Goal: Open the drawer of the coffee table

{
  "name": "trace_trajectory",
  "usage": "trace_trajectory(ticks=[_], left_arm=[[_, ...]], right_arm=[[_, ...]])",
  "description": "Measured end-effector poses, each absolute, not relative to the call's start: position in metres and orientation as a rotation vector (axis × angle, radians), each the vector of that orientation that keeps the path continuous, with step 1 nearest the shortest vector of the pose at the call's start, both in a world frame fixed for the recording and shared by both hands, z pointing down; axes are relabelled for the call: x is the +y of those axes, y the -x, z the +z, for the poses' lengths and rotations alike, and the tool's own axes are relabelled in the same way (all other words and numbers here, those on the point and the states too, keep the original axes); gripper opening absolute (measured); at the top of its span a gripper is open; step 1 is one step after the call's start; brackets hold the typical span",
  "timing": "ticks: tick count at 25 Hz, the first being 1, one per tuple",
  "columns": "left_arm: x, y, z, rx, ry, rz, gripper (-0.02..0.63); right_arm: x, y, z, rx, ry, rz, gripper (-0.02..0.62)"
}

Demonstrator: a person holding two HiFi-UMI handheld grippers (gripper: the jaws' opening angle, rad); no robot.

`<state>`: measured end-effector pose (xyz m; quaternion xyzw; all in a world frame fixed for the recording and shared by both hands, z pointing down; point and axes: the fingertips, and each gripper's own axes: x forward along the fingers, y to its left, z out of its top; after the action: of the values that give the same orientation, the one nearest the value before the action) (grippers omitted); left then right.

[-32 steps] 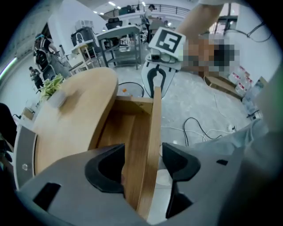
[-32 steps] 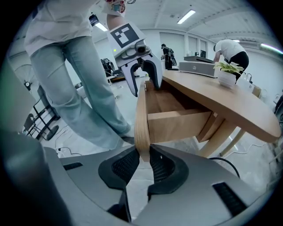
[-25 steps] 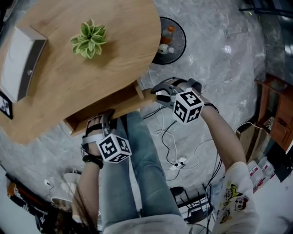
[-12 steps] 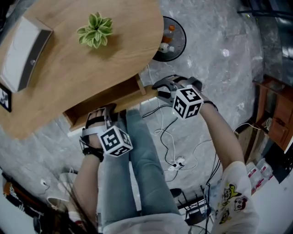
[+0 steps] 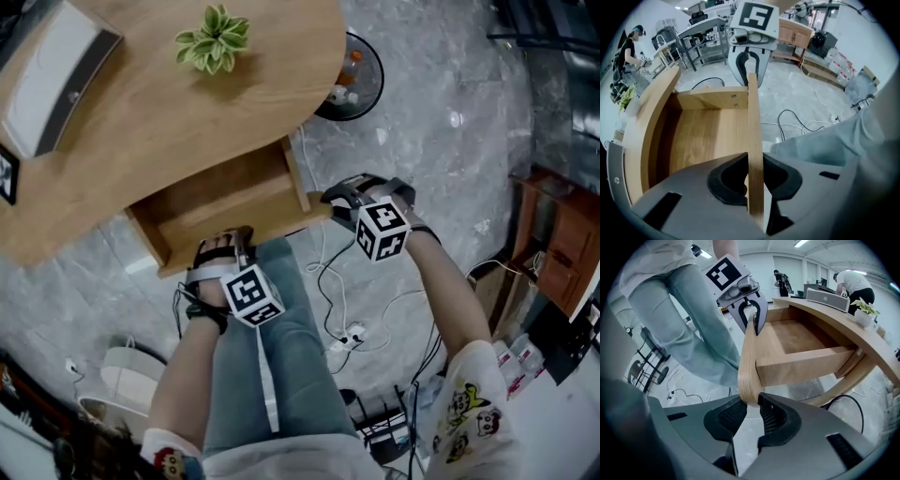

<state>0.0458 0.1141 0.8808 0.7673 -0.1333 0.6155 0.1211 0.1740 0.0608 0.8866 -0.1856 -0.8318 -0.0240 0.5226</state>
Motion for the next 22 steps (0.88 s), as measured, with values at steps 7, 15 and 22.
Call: trace_trajectory(ticks=[7, 15, 22], left_arm=[[0.129, -0.042, 0.886, -0.386, -2.235, 1.825, 0.064], [0.13, -0.044, 0.898, -0.392, -2.225, 1.825, 0.066], [0.131, -0.045, 0.91, -0.447, -2.203, 1.789, 0.078]], right_arm=[[0.08, -0.173, 0.894, -1.946, 0.403, -0.03, 0.075], [0.083, -0.175, 0.906, -1.85, 0.428, -0.042, 0.086], [0.086, -0.174, 0.92, -1.81, 0.358, 0.01, 0.095]])
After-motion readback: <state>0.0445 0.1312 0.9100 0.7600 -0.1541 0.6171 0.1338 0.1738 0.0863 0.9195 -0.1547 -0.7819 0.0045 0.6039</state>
